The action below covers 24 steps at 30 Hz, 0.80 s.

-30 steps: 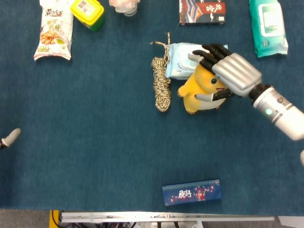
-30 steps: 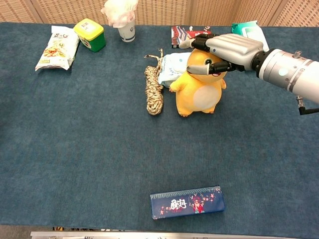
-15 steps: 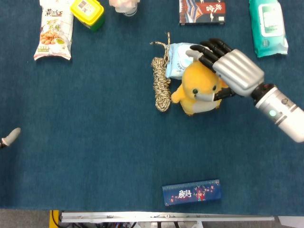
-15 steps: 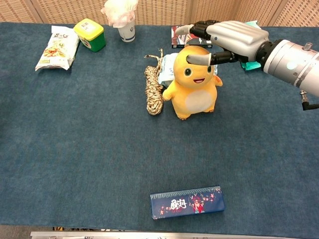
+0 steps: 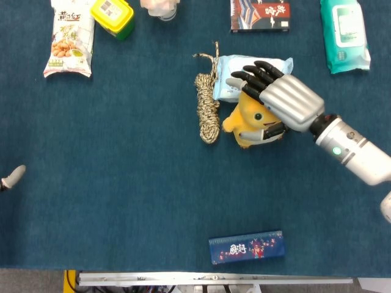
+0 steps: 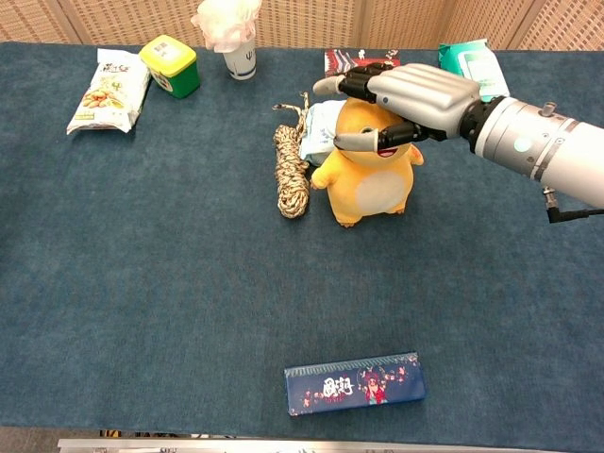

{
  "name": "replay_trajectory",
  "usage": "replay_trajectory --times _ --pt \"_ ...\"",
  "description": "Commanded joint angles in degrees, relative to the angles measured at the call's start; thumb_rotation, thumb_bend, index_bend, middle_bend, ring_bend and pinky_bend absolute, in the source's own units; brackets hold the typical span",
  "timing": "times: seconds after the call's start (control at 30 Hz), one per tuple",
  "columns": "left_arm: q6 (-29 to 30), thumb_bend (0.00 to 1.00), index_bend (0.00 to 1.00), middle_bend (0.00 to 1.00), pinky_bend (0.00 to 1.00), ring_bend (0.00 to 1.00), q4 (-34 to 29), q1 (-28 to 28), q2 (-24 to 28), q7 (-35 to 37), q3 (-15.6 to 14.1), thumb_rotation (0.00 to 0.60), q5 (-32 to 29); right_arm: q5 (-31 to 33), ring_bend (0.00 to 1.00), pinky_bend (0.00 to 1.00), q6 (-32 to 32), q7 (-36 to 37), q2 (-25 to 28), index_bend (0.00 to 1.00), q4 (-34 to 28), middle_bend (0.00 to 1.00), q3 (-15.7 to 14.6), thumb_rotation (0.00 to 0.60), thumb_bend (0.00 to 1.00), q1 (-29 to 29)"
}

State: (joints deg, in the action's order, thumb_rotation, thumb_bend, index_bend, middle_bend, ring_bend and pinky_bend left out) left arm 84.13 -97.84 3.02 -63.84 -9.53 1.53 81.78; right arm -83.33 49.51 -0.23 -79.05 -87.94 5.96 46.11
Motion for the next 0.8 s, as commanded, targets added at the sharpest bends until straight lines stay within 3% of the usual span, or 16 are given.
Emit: replay_trajectory --times 0.03,0.43,0.8 --pt "-0.02 0.04 0.05 0.02 0.00 0.00 0.01 0.01 -0.03 0.00 0.00 0.104 -0.01 0.65 0.00 0.00 -0.35 -0.51 -0.47 0.07 0.95 0.10 -0.15 0.000 0.00 0.05" --pt "-0.46 0.04 0.05 0.02 0.00 0.00 0.24 0.38 -0.37 -0.01 0.11 0.100 0.01 3.73 0.00 0.00 -1.34 0.32 -1.09 0.07 4.65 0.10 0.31 0.000 0.00 -0.32" --pt "-0.48 0.04 0.05 0.02 0.00 0.00 0.20 0.52 -0.36 -0.04 0.25 0.103 -0.04 3.78 0.00 0.00 0.88 1.28 1.15 0.07 3.33 0.10 1.48 0.000 0.00 -1.14"
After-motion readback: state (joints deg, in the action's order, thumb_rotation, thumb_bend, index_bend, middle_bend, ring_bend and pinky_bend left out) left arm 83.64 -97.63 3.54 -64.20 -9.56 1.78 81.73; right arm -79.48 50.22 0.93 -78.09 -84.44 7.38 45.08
